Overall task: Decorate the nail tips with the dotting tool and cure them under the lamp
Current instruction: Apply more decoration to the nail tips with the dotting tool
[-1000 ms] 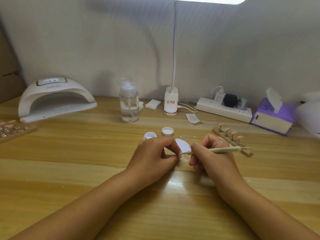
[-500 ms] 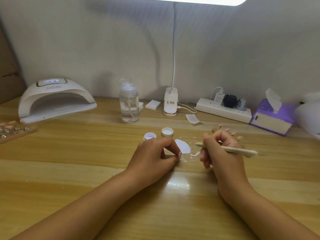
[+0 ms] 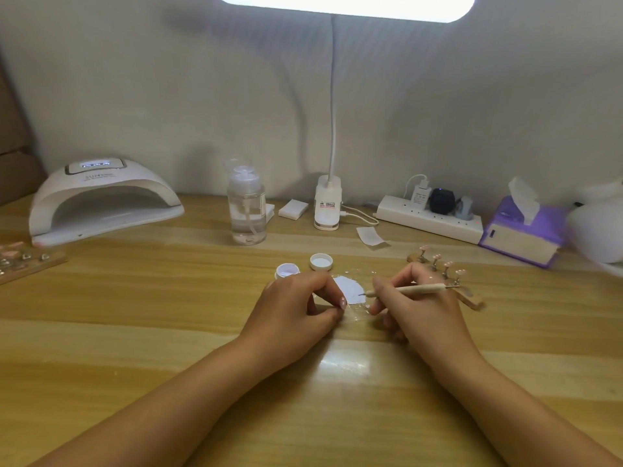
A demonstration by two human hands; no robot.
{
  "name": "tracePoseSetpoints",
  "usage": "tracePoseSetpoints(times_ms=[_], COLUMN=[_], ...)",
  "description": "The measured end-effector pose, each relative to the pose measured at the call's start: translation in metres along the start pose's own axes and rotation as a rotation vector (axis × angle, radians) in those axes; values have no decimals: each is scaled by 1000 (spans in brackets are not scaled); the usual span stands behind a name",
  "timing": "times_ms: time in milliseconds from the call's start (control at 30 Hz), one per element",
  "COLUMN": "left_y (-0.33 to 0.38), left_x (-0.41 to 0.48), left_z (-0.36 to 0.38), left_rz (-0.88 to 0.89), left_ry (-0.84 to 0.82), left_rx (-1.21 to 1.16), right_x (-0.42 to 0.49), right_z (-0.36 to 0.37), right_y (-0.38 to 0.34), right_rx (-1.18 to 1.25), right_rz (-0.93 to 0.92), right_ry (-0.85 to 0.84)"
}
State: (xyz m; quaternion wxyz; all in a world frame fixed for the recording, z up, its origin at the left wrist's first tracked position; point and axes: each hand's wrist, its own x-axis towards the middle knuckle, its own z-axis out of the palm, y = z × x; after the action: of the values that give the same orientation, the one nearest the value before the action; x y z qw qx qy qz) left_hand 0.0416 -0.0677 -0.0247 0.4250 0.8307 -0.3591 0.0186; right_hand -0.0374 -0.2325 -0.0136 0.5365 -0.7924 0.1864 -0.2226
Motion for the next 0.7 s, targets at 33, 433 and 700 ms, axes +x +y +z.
tracePoseSetpoints(times_ms=[33, 433, 700], left_y=[0, 1, 1], left_x=[0, 0, -1], left_z=[0, -1, -2], left_rz=[0, 1, 15], left_ry=[0, -6, -9], left_rx=[2, 20, 22], right_x=[0, -3, -11], right_z=[0, -1, 7], right_y=[0, -7, -10], right_rx=[-19, 125, 328], right_rz=[-6, -61, 58], right_ry=[-13, 18, -125])
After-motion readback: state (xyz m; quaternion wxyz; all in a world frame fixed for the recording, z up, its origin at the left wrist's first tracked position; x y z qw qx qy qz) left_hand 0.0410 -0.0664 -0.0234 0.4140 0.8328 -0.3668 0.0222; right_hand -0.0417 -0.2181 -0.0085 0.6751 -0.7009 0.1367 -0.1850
